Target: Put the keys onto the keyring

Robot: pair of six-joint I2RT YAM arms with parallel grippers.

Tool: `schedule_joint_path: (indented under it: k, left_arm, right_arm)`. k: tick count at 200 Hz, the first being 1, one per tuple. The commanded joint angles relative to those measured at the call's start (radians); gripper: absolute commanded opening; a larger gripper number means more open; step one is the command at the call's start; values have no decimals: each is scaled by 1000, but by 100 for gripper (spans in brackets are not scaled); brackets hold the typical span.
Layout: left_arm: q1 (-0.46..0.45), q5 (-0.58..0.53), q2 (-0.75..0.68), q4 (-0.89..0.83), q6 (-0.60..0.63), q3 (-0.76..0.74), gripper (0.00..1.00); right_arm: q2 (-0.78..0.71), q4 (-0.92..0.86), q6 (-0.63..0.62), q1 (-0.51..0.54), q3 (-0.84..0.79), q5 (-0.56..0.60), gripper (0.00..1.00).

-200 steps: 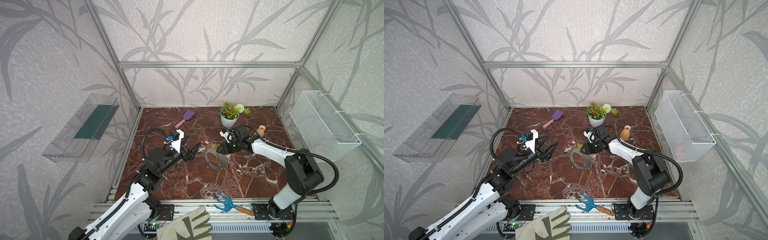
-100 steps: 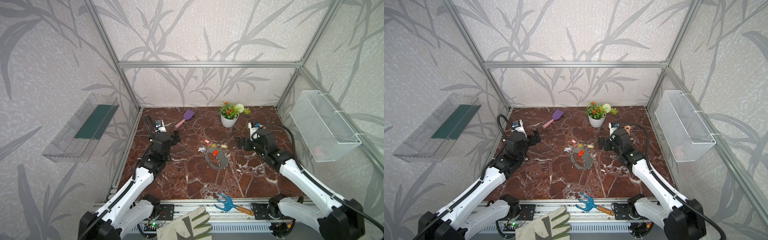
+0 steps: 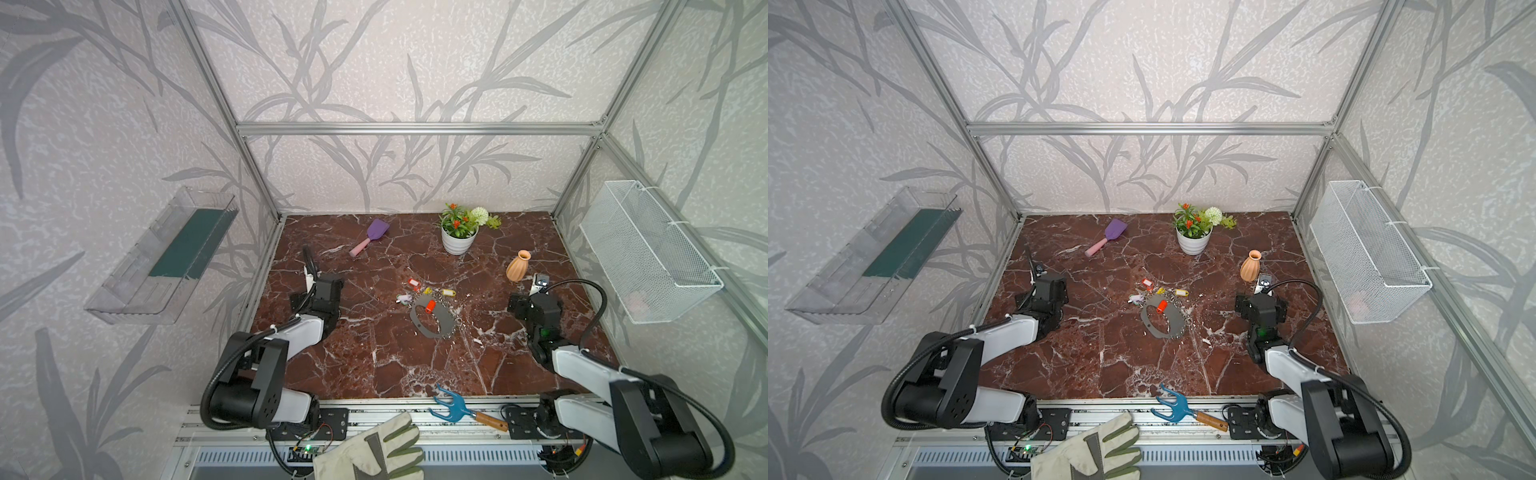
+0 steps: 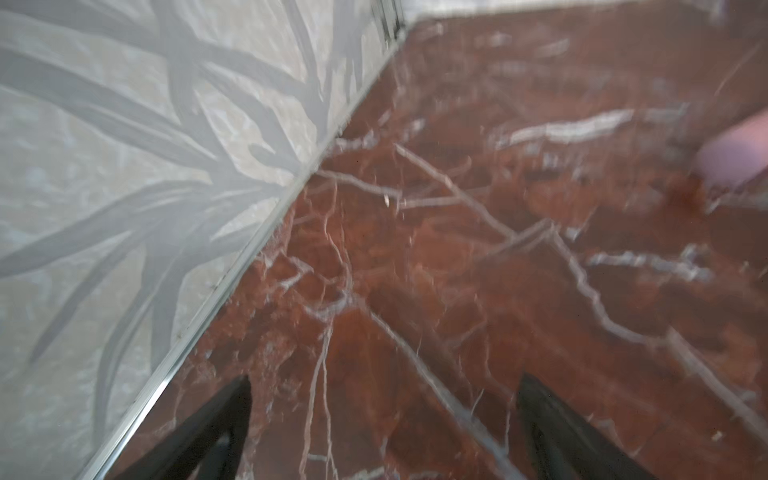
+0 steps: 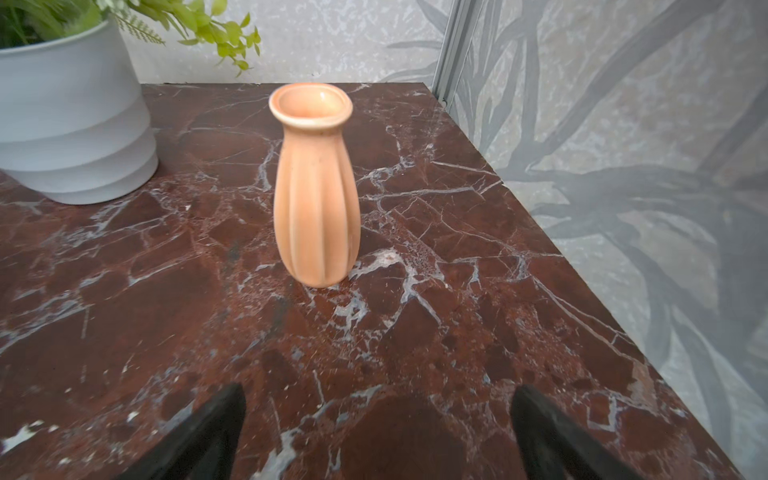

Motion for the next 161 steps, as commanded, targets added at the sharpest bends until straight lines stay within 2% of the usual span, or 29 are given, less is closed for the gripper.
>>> schedule_joint_path:
  k: [1, 8, 15, 29, 42, 47, 59, 70, 76, 109, 161]
  left_arm:
    - [53, 141, 19, 396, 113, -71, 99]
    - [94, 184, 39, 478, 78, -107, 99]
    - [118, 245, 49, 454, 58, -106, 99]
    - [145, 293, 97, 577, 58, -133, 99]
    - [154, 302, 69, 479, 45, -109, 99]
    - [157, 311, 53, 436, 39, -100, 99]
    - [154, 306, 75, 500, 58, -112, 99]
    - [154, 308, 54, 436, 47, -99, 99]
    - [153, 306, 59, 464, 50, -104, 99]
    - [150, 306, 56, 448, 54, -101, 99]
    - [154, 319, 60, 449, 55, -99, 99]
  right_arm:
    - [120, 296, -45, -8, 26, -72, 99]
    - [188, 301, -49, -9, 65, -90, 99]
    - [250, 357, -80, -11, 83, -133, 99]
    - [282, 235, -95, -9, 145, -188, 99]
    - [325, 358, -114, -8, 120, -195, 99]
    - [319, 344, -114, -8, 122, -195, 99]
    - [296, 274, -104, -8, 136, -192, 99]
    - [315, 328, -109, -8, 123, -196, 99]
    - [323, 355, -116, -7, 120, -195, 99]
    - [310, 296, -141, -6, 137, -269, 99]
    - [314, 303, -141, -5, 139, -270, 99]
